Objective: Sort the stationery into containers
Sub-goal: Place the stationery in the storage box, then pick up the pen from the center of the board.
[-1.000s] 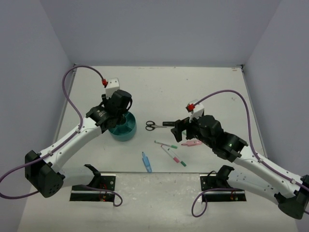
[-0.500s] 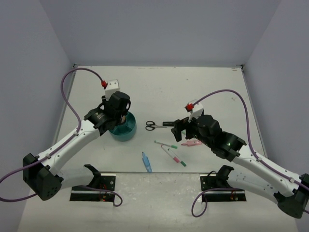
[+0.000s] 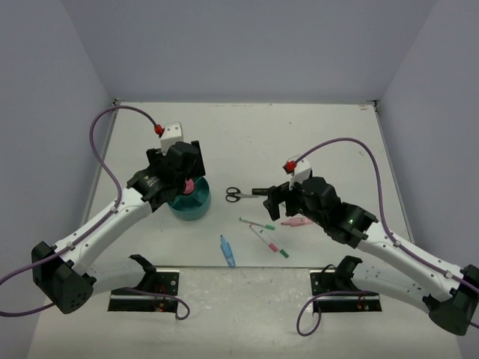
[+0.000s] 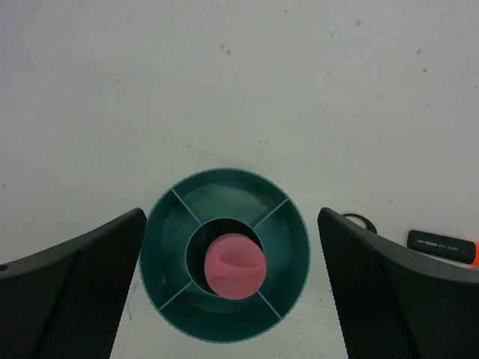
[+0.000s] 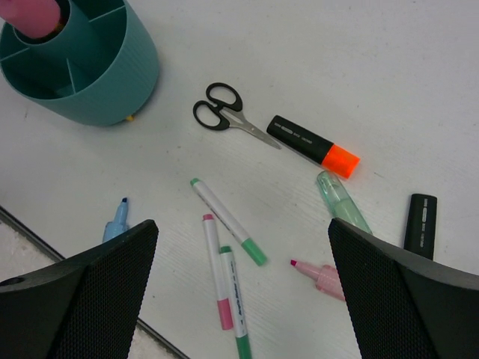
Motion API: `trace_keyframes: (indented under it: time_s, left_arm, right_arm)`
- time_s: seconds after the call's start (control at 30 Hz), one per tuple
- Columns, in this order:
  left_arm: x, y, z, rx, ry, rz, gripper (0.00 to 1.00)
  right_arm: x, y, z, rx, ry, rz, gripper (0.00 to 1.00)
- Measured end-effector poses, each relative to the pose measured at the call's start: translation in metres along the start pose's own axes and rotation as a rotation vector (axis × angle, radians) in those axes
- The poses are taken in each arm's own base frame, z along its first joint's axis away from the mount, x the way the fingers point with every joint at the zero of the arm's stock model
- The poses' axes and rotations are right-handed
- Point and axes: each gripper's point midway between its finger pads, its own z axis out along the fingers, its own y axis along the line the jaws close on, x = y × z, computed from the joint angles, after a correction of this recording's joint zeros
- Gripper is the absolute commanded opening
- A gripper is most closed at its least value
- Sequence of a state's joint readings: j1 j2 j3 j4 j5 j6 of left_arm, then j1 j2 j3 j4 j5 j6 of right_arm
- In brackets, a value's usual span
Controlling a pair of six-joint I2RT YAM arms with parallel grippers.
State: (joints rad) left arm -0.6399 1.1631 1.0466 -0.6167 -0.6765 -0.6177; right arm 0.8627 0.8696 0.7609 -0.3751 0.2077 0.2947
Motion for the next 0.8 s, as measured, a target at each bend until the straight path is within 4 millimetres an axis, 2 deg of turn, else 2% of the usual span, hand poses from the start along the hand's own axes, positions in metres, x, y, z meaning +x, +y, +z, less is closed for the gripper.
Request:
trace_keyframes:
  time_s: [0.13,0.23,0.33,0.43,0.57,0.67,0.73,0.8]
  left_arm:
    - [0.0,-0.003,-0.003,0.024,0.005,-0.005,1.0]
    - [-0.006,-0.003,-0.01,0.05,-0.009,-0.025,1.0]
    - [-0.017,0.001,-0.022,0.074,-0.045,-0.058,1.0]
    - [-0.033,0.008,-0.038,0.099,-0.094,-0.099,1.0]
    - [-0.051,0.019,-0.057,0.116,-0.16,-0.143,1.0]
    - [-0.051,0.028,-0.063,0.106,-0.169,-0.143,1.0]
    - [-0.049,0.033,-0.065,0.094,-0.166,-0.134,1.0]
    - [-0.048,0.037,-0.067,0.087,-0.167,-0.132,1.0]
  right_arm:
    - [0.02,0.008,0.012,-0.027,0.109,-0.002,0.99]
    - [0.039,0.02,0.03,-0.011,0.231,0.011,0.99]
    - [0.076,0.047,0.045,-0.022,0.362,0.006,0.96]
    - [0.111,0.074,0.047,-0.023,0.461,-0.007,0.93]
    - [0.137,0.118,0.051,-0.039,0.536,-0.056,0.89]
    - [0.149,0.147,0.061,-0.053,0.566,-0.08,0.81]
    - [0.16,0.157,0.066,-0.05,0.589,-0.09,0.76]
    - [0.171,0.158,0.068,-0.033,0.615,-0.1,0.71]
